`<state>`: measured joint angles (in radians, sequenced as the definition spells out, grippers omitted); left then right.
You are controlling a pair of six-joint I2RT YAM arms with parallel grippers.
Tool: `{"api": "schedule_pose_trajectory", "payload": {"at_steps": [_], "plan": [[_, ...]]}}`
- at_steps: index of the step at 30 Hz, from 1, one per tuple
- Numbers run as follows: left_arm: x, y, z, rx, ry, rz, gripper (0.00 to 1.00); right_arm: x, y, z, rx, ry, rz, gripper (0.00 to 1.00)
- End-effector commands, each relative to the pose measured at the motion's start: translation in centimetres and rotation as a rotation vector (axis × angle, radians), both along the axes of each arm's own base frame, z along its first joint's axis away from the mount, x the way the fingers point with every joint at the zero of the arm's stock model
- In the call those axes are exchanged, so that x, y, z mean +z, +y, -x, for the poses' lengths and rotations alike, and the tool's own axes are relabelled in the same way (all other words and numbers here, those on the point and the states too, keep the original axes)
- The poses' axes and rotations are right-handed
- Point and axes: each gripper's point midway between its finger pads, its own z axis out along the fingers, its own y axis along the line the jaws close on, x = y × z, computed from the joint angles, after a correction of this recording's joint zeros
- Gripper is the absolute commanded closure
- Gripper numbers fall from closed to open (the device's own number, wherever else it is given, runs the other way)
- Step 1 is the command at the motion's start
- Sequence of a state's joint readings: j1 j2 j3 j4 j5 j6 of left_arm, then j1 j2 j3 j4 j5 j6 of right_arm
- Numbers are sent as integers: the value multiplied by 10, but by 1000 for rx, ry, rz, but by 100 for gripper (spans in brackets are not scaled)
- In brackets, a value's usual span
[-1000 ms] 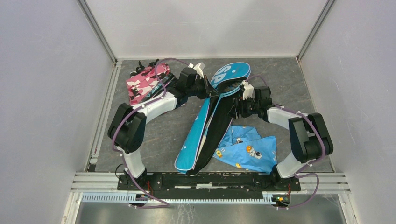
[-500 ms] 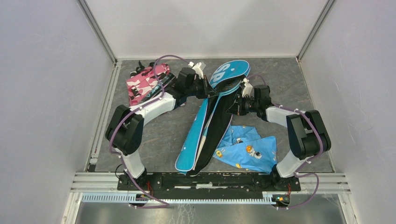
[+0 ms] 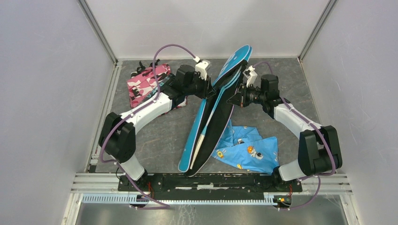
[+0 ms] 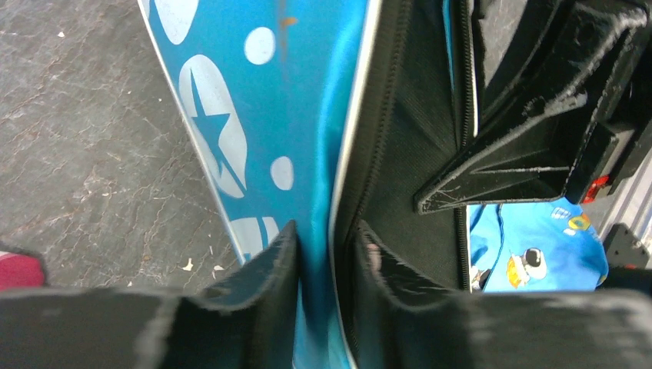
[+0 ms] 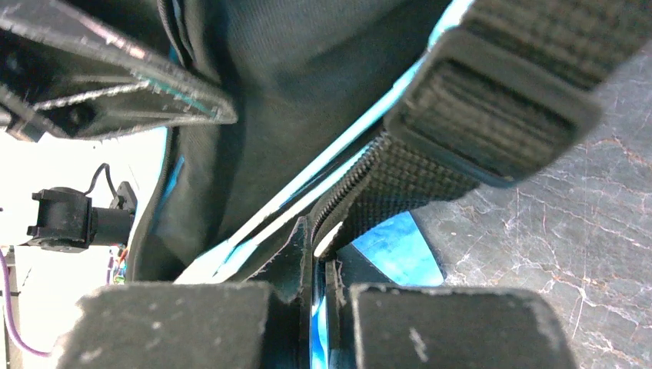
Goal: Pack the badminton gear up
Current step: Adjust the racket bag at the center of the board.
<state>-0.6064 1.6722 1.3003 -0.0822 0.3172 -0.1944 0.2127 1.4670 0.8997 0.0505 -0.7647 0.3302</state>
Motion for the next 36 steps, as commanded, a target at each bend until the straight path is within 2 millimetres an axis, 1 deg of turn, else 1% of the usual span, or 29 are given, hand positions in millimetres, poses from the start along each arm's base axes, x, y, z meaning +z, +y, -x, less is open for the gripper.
{"api": "schedule_pose_trajectory", "payload": {"at_steps": [1, 5, 8, 10, 12, 16, 18, 20, 21, 24, 27, 30, 33, 36], "plan": [[28, -10, 15, -98, -110, -11, 56, 30, 3, -12, -1, -64, -38, 100], [15, -17, 24, -121, -86, -40, 42, 29, 5, -14, 5, -46, -48, 100], [9, -20, 28, -127, -92, -66, 38, 29, 6, -15, 6, -40, -51, 100], [11, -22, 31, -138, -113, -85, 37, 29, 6, -15, 4, -38, -50, 100], [10, -22, 34, -141, -140, -119, 37, 29, 5, -16, -2, -35, -51, 100], [-1, -20, 41, -158, -156, -179, 37, 26, 2, -19, -19, -24, -46, 100], [-8, -21, 46, -173, -141, -193, 41, 25, 1, -20, -20, -15, -48, 100], [-10, -22, 52, -190, -127, -197, 48, 24, 1, -22, -24, -11, -46, 100], [-10, -22, 55, -202, -122, -192, 50, 23, 0, -23, -26, -11, -46, 100], [-5, -25, 69, -263, -101, -162, 52, 25, 0, -26, -36, -14, -45, 100], [-2, -29, 85, -315, -61, -115, 47, 31, 1, -29, -52, -19, -62, 100], [-5, -34, 97, -345, 7, -69, 38, 36, 2, -32, -69, -19, -86, 100], [-10, -36, 98, -326, 39, -60, 32, 37, 2, -34, -87, -12, -100, 100], [-20, -36, 95, -287, 27, -101, 26, 38, 2, -35, -97, -2, -115, 100]]}}
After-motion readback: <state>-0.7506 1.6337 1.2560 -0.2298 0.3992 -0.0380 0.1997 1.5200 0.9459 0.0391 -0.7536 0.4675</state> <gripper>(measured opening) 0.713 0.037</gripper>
